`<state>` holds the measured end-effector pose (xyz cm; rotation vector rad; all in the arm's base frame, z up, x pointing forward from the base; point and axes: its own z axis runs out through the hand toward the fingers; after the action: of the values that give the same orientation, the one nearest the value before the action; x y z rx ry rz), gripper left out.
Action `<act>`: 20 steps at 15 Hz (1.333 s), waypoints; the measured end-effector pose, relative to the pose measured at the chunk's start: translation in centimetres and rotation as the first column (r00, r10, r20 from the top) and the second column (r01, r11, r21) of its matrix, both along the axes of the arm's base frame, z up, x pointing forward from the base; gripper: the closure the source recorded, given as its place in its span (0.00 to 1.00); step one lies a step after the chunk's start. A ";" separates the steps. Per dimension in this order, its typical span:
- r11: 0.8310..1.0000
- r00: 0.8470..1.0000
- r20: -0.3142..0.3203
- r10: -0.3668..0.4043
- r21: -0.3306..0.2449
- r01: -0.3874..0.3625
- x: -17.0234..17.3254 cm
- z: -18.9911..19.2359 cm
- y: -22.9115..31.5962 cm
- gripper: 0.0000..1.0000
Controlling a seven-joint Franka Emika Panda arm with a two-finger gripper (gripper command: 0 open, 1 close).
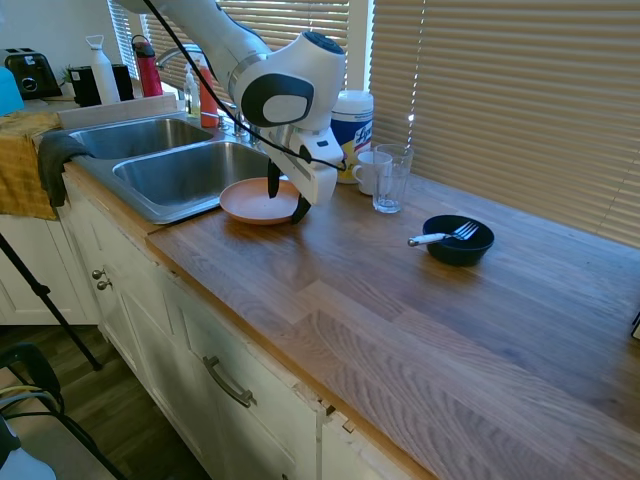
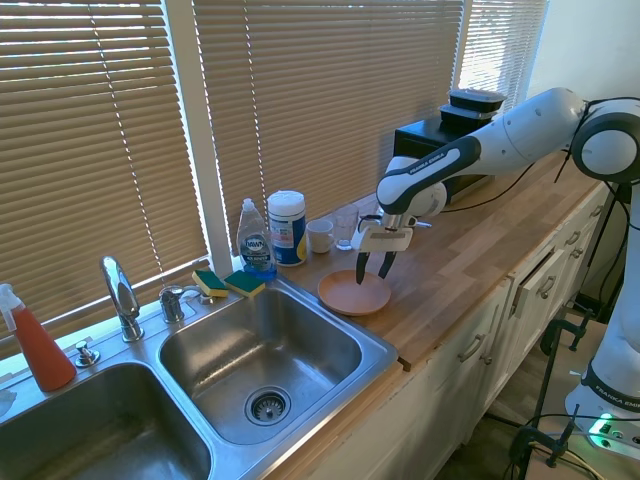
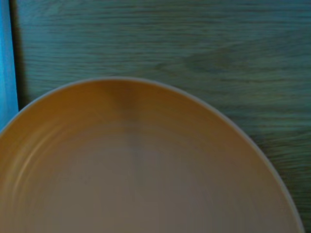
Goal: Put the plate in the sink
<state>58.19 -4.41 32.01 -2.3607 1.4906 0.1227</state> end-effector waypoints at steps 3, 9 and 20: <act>1.000 1.000 0.007 0.002 0.010 -0.003 0.2 0.0 0.0 1.00; 0.999 1.000 0.010 0.021 0.032 -0.021 0.5 -0.6 0.3 1.00; 0.997 0.999 0.030 0.038 0.068 -0.040 0.3 -1.9 -2.2 1.00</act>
<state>58.50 -6.61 30.15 -2.3279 1.4050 0.1474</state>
